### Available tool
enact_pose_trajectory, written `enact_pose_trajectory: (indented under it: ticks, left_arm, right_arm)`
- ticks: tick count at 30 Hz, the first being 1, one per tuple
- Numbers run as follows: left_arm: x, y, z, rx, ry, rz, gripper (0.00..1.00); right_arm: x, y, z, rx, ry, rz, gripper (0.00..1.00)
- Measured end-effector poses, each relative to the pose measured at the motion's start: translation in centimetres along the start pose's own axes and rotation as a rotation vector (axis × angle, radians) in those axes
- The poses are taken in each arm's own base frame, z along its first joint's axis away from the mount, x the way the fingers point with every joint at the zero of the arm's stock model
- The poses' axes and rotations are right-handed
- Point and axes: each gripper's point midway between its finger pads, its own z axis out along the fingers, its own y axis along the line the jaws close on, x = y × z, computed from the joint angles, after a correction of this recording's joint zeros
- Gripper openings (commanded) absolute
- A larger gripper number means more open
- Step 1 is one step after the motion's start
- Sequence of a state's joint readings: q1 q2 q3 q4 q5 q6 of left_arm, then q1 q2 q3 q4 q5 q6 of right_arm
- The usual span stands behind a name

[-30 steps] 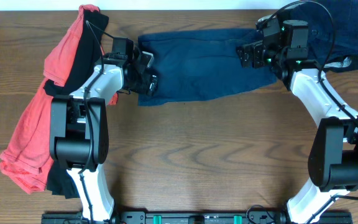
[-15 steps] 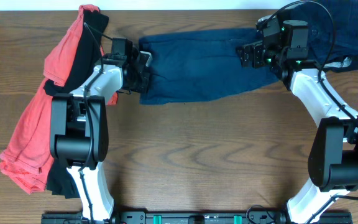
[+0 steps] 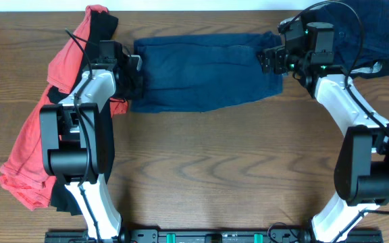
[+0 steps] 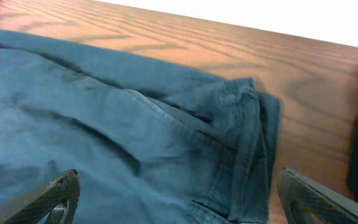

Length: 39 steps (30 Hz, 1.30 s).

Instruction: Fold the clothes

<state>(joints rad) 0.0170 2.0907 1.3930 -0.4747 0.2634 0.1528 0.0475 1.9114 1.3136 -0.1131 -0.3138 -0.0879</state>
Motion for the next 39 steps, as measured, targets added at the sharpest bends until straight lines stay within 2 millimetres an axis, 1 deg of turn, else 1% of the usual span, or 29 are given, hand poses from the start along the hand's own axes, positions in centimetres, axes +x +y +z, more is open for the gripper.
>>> enact_pose_trajectory:
  ticks: [3, 4, 6, 8, 11, 14, 17, 22, 26, 28, 30, 32, 37, 39]
  left_arm:
    - [0.0, 0.0, 0.0, -0.001, 0.0, 0.0, 0.05]
    - [0.0, 0.0, 0.0, -0.001, 0.0, 0.0, 0.06]
    - [0.0, 0.0, 0.0, -0.001, 0.0, 0.0, 0.06]
    - [0.0, 0.0, 0.0, -0.001, 0.0, 0.0, 0.06]
    - [0.0, 0.0, 0.0, -0.001, -0.001, 0.001, 0.06]
    - [0.0, 0.0, 0.0, -0.001, -0.001, 0.001, 0.06]
    - [0.0, 0.0, 0.0, -0.002, 0.0, 0.0, 0.06]
    - [0.0, 0.0, 0.0, -0.002, -0.001, 0.0, 0.06]
    - [0.0, 0.0, 0.0, -0.002, 0.0, 0.0, 0.06]
    - [0.0, 0.0, 0.0, -0.002, 0.0, 0.0, 0.06]
    - [0.0, 0.0, 0.0, -0.002, -0.001, 0.001, 0.06]
    - [0.0, 0.0, 0.0, -0.002, 0.0, 0.0, 0.06]
    - [0.0, 0.0, 0.0, -0.002, -0.001, 0.001, 0.06]
    - [0.0, 0.0, 0.0, -0.002, 0.0, 0.001, 0.06]
  right_arm:
    - [1.7, -0.9, 1.3, 0.016, 0.037, 0.027, 0.99]
    - [2.4, -1.3, 1.9, 0.019, 0.05, 0.042, 0.99]
    - [3.7, -2.4, 2.9, 0.029, 0.071, 0.068, 0.99]
    - [4.7, -3.6, 3.4, 0.04, 0.082, 0.093, 0.99]
    - [5.0, -5.5, 3.4, 0.064, 0.069, 0.123, 0.99]
    - [4.7, -7.4, 2.9, 0.092, 0.045, 0.145, 0.99]
    - [4.7, -8.1, 2.7, 0.1, 0.04, 0.158, 0.99]
    - [5.3, -7.4, 3.2, 0.047, 0.046, 0.168, 0.96]
    - [6.9, -7.0, 4.4, 0.009, 0.076, 0.194, 0.94]
    - [7.8, -6.9, 5.0, -0.003, 0.095, 0.211, 0.95]
    - [8.1, -6.8, 5.2, -0.01, 0.098, 0.221, 0.97]
    - [8.1, -6.7, 5.2, -0.014, 0.097, 0.224, 0.94]
    - [8.1, -6.3, 5.2, -0.034, 0.099, 0.25, 0.75]
    - [8.0, -5.8, 5.3, -0.054, 0.098, 0.261, 0.72]
